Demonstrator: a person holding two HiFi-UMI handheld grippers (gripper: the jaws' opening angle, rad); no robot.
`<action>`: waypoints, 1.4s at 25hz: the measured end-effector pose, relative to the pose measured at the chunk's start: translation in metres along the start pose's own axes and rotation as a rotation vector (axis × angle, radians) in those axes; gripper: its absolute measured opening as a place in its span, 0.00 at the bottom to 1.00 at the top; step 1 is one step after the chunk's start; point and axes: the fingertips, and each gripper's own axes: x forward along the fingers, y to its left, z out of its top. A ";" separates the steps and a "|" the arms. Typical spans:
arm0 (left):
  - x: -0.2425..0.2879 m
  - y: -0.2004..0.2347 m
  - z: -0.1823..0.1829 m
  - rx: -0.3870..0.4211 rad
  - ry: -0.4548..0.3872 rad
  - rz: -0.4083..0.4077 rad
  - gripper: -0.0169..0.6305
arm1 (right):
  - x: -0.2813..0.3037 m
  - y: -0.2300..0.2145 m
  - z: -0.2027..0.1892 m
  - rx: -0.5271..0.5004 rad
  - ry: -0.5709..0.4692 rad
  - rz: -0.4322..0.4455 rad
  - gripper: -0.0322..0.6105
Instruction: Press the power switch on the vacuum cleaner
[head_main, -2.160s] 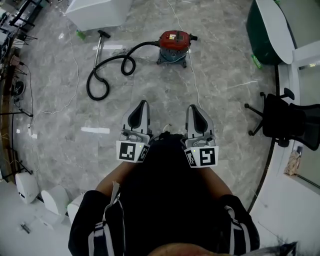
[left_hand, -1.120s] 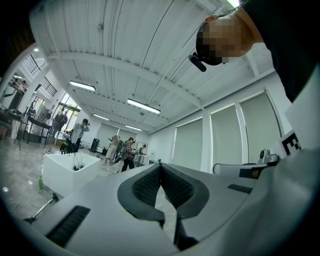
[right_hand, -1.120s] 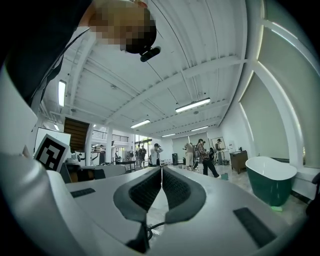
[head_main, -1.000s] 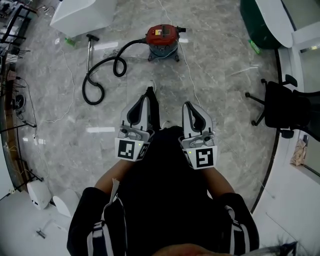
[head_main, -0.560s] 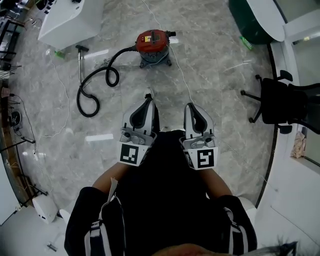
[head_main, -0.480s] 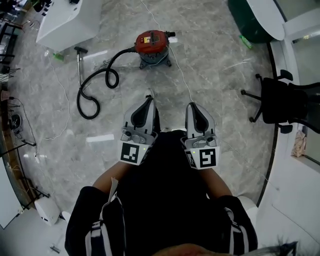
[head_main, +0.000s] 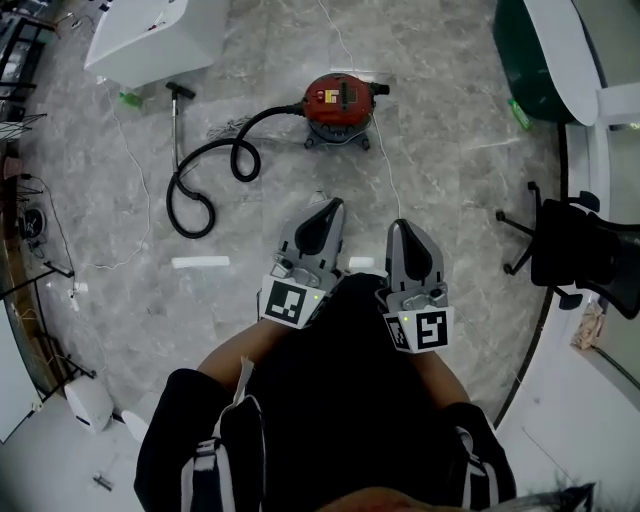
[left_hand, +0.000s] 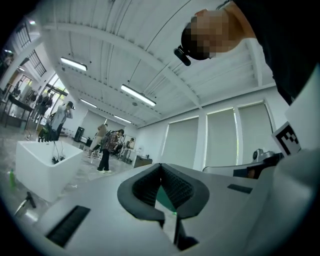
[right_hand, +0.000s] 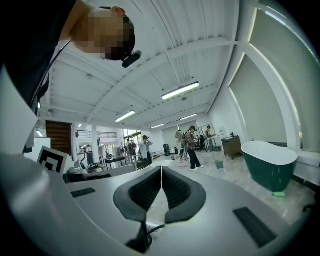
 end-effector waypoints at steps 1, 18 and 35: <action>0.005 0.008 0.001 -0.001 0.008 -0.007 0.05 | 0.013 0.007 0.002 -0.018 0.006 0.016 0.08; 0.070 0.115 0.023 -0.044 0.012 -0.017 0.05 | 0.160 0.029 0.021 -0.069 0.041 0.057 0.08; 0.070 0.155 0.064 -0.037 -0.097 0.207 0.05 | 0.209 0.049 0.031 -0.127 0.095 0.299 0.08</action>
